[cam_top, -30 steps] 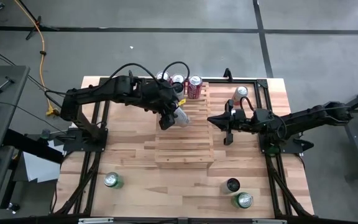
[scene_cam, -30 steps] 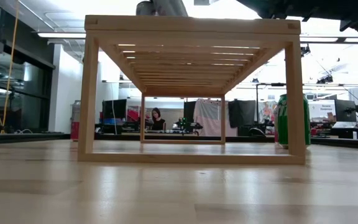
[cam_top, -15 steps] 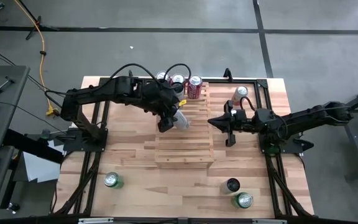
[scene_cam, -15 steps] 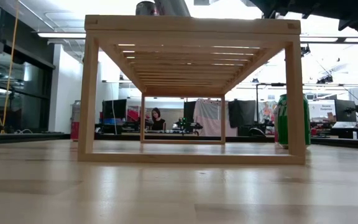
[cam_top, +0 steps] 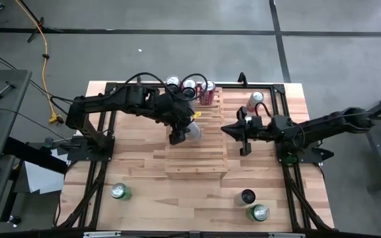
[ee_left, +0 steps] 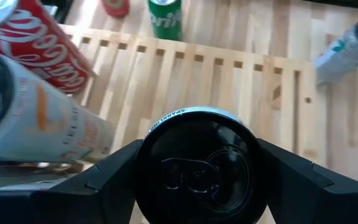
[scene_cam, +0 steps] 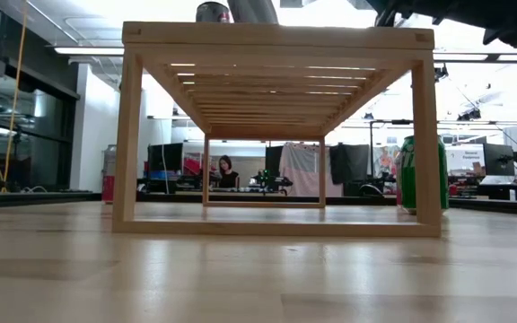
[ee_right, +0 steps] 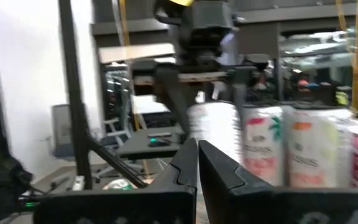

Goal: Place canned beverage on shelf
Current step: Align the bottom left peach vibe celsius soda can with the other peach vibe celsius soda can

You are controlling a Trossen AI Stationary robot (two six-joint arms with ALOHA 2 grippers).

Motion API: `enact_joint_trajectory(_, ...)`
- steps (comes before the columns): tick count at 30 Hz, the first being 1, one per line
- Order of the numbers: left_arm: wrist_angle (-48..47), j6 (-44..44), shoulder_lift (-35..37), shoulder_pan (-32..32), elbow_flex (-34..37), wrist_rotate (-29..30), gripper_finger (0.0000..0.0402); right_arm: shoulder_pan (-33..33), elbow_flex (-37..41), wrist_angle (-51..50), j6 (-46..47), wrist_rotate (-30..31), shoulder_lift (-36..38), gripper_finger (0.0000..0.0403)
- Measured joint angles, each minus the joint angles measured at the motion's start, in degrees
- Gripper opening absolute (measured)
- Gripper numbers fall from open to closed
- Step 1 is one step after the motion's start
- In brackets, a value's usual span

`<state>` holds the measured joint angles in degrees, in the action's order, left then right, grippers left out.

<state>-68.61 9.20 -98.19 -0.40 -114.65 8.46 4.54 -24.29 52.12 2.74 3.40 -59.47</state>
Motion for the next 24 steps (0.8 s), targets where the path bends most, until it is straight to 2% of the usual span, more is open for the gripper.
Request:
enact_joint_trajectory(3,-0.05,-0.08,0.0,0.05,0.0,1.79,0.0271,0.0,0.0,4.54,-0.1,-2.67,-2.73,0.0)
enact_joint_trajectory(7,0.06,-0.47,-0.38,0.07,-0.08,2.63,0.0271,0.02,-0.03,9.39,-0.13,-3.09,-6.06,0.0)
enact_joint_trajectory(11,0.51,-1.14,-1.0,0.07,-0.1,2.62,0.0271,0.0,-1.78,9.46,-0.15,-3.07,-7.86,0.0)
enact_joint_trajectory(19,2.19,-3.64,-2.3,0.07,-0.15,2.64,0.0271,0.0,-6.48,0.28,-1.32,-2.65,-8.78,0.0)
enact_joint_trajectory(24,2.67,-3.93,-2.56,0.07,-0.15,2.78,0.0271,0.0,-7.19,-1.36,-3.17,3.87,-8.78,0.0009)
